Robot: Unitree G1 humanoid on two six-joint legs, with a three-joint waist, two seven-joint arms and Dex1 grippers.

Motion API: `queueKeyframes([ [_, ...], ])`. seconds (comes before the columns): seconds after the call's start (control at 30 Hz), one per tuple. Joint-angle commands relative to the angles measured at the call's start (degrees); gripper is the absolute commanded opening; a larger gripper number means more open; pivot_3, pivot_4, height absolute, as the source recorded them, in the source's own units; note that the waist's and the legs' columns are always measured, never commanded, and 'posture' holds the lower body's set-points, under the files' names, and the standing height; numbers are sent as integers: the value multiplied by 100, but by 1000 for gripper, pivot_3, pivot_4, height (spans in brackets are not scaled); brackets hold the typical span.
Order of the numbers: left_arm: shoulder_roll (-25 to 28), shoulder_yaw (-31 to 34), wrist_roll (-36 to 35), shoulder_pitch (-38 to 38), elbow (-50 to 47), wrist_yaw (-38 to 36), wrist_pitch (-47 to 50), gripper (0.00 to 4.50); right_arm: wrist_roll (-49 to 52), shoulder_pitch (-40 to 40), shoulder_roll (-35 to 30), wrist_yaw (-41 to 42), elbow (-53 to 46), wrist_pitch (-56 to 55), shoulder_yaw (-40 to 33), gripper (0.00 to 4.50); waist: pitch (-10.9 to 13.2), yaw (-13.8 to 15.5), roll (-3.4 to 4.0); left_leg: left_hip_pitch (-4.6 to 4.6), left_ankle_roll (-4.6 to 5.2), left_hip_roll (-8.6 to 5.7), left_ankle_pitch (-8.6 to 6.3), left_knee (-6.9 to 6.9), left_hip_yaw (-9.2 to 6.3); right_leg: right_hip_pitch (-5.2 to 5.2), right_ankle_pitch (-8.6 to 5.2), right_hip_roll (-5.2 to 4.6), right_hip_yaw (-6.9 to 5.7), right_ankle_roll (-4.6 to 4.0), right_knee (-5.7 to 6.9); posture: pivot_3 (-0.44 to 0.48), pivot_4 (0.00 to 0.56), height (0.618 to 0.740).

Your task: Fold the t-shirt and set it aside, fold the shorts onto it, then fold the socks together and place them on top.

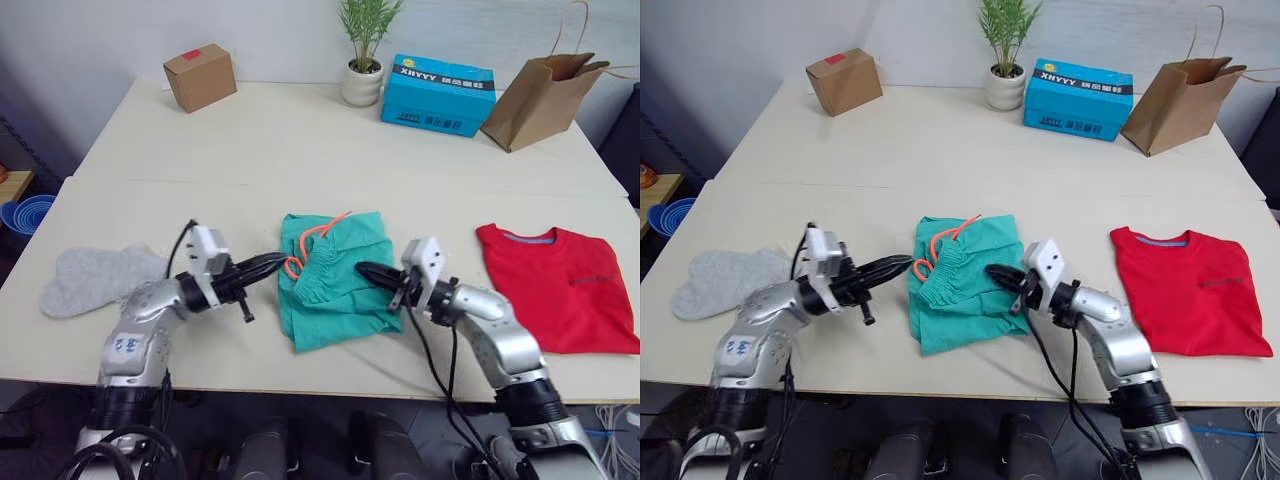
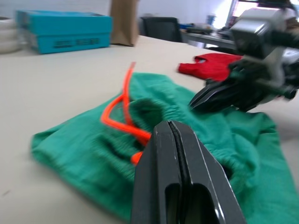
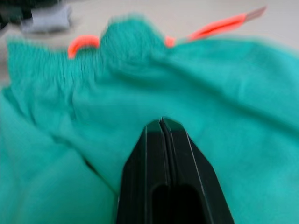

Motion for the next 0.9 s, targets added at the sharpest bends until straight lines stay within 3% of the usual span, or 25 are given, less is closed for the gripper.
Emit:
queueKeyframes([
  [0.03, -365, -739, 557, -547, 522, -105, -327, 0, -509, 20, 137, -86, 242, -598, 268, 89, 0, -15, 0, 1, 0, -1, 0, 0, 2, 3, 1, 1, 1, 2, 1, 0, 150, 740],
  [0.13, -641, -984, 957, -956, 1231, 91, -535, 0, -631, 72, 237, -76, 216, -715, 371, 89, -1, -52, -2, 5, 16, 5, 9, 1, 4, 4, 2, 11, 6, 4, 6, 0, 150, 740],
  [0.27, -940, -967, 1577, -1346, 2474, 902, -924, 0, -647, 267, 232, 117, 41, -888, 507, 89, -2, -56, -3, 9, 3, 25, 19, 1, 2, 4, -2, 34, 6, -3, 9, 0, 150, 740],
  [0.53, -1059, -631, 1691, -1399, 3255, 1272, -1135, 0, -460, 624, 157, 403, -306, -806, 462, 89, -5, -32, -8, 16, 2, 30, 17, 6, -3, 8, -3, 27, 8, -6, -1, 0, 150, 740],
  [0.67, -1112, -404, 1471, -1481, 3313, 1219, -1222, 0, -255, 803, 21, 501, -702, -486, 328, 89, -5, -25, -8, 23, -15, 28, 6, 5, -5, 10, -4, 19, 9, -8, 2, 0, 150, 740],
  [0.77, -1242, -187, 876, -1362, 2879, 640, -1307, 0, 305, 772, 147, 322, -1002, 30, -28, 89, -5, -37, -8, 21, -16, 28, 5, 5, -6, 6, -3, 16, 9, -8, 3, 0, 150, 740],
  [0.9, -1137, -139, 465, -1096, 2197, 41, -1157, 0, 694, 306, 380, 121, -707, 316, -450, 89, -5, -42, -7, 15, -15, 28, 6, 4, -6, -1, -4, 15, 8, -11, 3, 0, 150, 740],
])
